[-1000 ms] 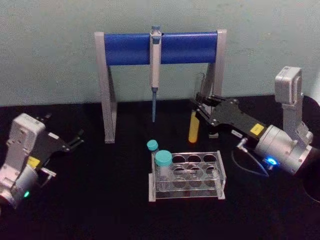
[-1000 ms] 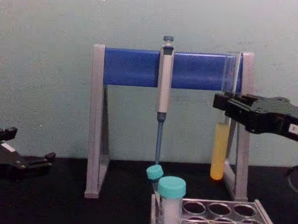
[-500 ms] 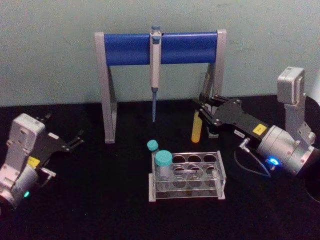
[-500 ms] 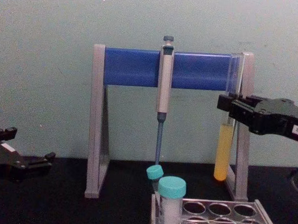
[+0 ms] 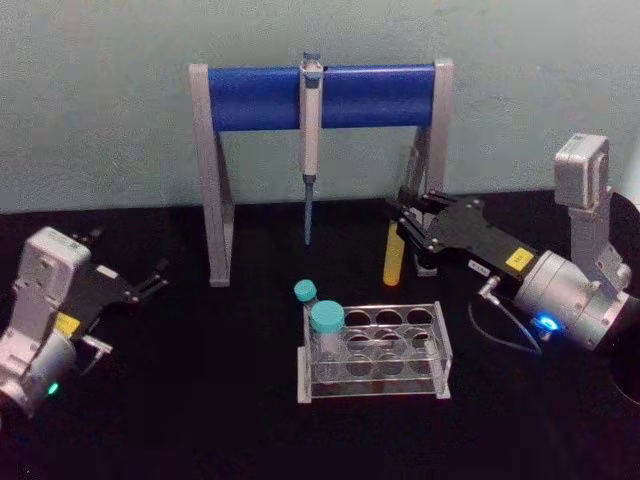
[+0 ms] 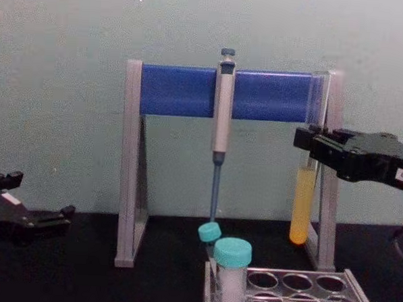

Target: Pick up the test tube from the test tube rack, shake it, then place it back into the test tube rack.

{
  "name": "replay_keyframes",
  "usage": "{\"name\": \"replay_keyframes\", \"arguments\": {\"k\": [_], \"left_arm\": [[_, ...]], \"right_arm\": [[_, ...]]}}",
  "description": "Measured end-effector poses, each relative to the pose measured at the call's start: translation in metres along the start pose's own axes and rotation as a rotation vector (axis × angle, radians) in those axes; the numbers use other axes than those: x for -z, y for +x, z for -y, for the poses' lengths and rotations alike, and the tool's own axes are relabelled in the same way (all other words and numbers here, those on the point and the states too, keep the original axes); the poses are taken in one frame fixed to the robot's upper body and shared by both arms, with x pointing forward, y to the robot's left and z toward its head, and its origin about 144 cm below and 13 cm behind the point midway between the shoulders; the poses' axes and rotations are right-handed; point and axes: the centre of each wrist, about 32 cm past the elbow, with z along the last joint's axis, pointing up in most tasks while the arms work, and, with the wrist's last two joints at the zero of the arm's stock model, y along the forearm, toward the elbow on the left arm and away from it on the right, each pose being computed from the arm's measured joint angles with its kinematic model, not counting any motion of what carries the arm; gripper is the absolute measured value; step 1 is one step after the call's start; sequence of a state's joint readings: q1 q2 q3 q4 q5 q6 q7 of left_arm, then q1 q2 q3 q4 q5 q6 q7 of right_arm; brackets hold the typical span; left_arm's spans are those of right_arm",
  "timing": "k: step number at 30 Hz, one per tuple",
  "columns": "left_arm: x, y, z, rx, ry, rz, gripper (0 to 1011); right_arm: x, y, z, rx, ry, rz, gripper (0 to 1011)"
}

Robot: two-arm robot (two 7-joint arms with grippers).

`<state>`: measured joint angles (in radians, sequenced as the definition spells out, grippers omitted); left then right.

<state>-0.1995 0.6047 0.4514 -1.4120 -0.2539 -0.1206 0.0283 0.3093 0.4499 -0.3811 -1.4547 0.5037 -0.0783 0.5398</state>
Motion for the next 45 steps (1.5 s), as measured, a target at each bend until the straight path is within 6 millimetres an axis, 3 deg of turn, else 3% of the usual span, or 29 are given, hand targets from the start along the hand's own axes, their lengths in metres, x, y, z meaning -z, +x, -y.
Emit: {"name": "replay_keyframes", "arguments": {"k": [21, 31, 45], "left_arm": [[0.0, 0.0, 0.0, 0.0, 0.0, 0.0, 1010], [0.0, 0.0, 0.0, 0.0, 0.0, 0.0, 1010], [0.0, 0.0, 0.0, 0.0, 0.0, 0.0, 1010]], "right_arm": [[-0.006, -0.015, 0.013, -0.03, 0.018, -0.011, 221], [0.001, -0.024, 0.024, -0.03, -0.004, -0.032, 222], [0.01, -0.024, 0.025, -0.012, -0.031, -0.035, 221]]}}
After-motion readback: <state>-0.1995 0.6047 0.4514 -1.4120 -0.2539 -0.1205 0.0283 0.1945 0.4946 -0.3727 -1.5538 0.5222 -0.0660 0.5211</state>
